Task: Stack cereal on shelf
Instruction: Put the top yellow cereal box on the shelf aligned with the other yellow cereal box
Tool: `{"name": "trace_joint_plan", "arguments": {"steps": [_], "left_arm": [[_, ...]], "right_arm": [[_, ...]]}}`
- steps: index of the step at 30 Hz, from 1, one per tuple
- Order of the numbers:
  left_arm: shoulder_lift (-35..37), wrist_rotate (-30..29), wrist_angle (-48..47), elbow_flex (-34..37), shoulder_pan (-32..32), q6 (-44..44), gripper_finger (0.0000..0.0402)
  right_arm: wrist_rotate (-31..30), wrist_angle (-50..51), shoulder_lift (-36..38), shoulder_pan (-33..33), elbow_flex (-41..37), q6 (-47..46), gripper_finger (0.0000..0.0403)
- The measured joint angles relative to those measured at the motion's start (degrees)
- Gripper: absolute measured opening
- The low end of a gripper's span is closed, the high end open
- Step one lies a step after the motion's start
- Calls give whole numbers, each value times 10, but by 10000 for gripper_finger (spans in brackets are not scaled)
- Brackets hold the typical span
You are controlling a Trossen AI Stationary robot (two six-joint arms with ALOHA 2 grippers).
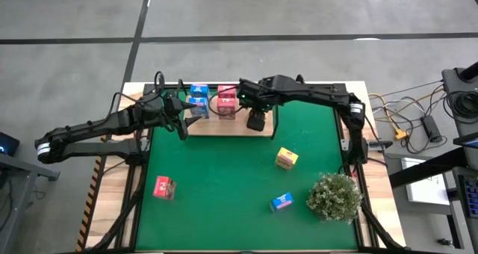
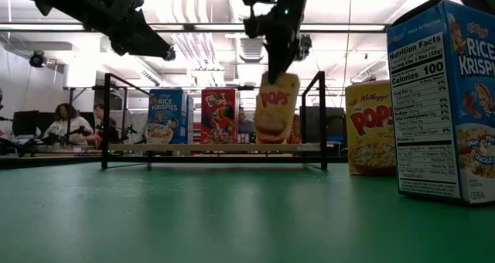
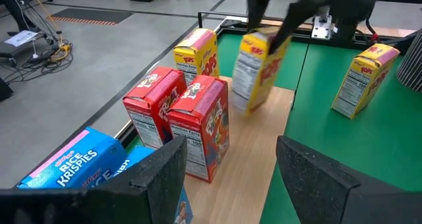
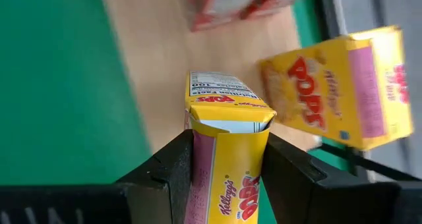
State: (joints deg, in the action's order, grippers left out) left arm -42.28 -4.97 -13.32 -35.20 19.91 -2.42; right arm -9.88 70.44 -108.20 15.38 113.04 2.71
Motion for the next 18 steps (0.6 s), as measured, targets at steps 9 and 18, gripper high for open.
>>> {"name": "trace_joint_plan", "arguments": {"steps": [9, 18], "left_arm": [[0, 0, 0, 0, 0, 0, 217], [0, 0, 0, 0, 0, 0, 217]], "right_arm": [[-7, -6, -16, 5, 2, 40, 148], [-36, -25, -15, 5, 2, 47, 183]]}}
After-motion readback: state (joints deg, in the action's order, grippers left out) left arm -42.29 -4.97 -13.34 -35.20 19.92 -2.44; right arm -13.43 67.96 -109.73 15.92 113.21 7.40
